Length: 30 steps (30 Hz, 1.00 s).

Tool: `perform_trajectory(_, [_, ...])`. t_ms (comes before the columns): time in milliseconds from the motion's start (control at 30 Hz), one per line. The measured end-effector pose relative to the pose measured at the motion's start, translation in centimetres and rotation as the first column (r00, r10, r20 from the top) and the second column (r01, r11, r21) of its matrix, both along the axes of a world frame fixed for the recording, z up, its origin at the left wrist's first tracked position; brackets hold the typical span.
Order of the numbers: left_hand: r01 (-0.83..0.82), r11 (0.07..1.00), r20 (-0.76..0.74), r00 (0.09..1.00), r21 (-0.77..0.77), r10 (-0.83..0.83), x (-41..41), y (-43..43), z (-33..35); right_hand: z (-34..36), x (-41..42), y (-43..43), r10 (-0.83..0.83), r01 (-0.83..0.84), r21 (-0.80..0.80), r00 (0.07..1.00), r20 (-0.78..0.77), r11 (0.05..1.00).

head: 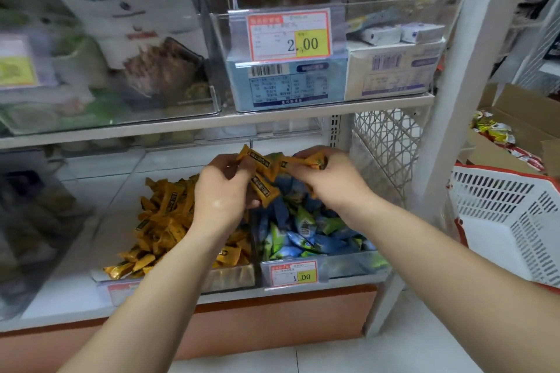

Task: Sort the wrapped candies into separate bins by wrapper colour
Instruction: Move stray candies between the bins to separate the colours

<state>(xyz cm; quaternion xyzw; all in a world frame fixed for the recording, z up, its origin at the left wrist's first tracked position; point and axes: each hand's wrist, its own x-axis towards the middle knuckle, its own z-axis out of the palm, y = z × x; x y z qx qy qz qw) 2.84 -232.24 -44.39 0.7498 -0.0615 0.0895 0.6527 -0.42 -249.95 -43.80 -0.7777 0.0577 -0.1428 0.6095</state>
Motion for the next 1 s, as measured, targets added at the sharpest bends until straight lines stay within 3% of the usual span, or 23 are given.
perform_trajectory(100, [-0.15,0.985,0.026,0.989,0.08,0.148,0.5,3.8,0.3,1.1,2.5,4.5,0.028,-0.03,-0.061,0.999,-0.032,0.998])
perform_trajectory(200, [-0.276,0.871,0.156,0.96,0.406,0.231,1.1,7.9,0.0,2.3,5.4,8.6,0.137,-0.153,-0.086,0.977,-0.163,0.985])
perform_trajectory(300, [-0.23,0.838,0.088,0.973,0.494,0.215,1.4,10.3,-0.5,3.1,7.1,11.2,0.179,-0.237,-0.197,0.946,-0.271,0.951])
perform_trajectory(400, [-0.201,0.727,0.097,0.978,0.657,0.183,1.3,10.6,-0.3,3.1,6.6,11.1,0.209,-0.286,-0.362,0.949,-0.238,0.887])
perform_trajectory(500, [-0.194,0.705,0.164,0.98,0.682,0.11,0.5,8.9,0.7,2.5,4.3,7.0,0.14,-0.188,-0.403,0.979,-0.145,0.896])
perform_trajectory(600, [-0.079,0.738,0.227,0.969,0.67,-0.102,-1.2,5.6,0.7,1.6,1.8,0.4,0.009,-0.049,-0.417,0.995,-0.098,0.908])
perform_trajectory(733, [0.11,0.702,0.212,0.91,0.703,-0.355,-3.0,0.1,-0.8,-1.2,0.5,-5.9,-0.15,0.108,-0.294,0.981,-0.126,0.95])
perform_trajectory(900, [0.186,0.616,0.09,0.917,0.766,-0.388,-2.6,-4.1,-3.1,-4.1,2.7,-6.3,-0.077,0.011,-0.31,0.977,-0.201,0.951])
perform_trajectory(1000, [0.166,0.625,0.081,0.934,0.763,-0.347,-1.8,-5.5,-3.9,-4.4,4.4,-6.1,0.057,-0.169,-0.442,0.965,-0.256,0.881])
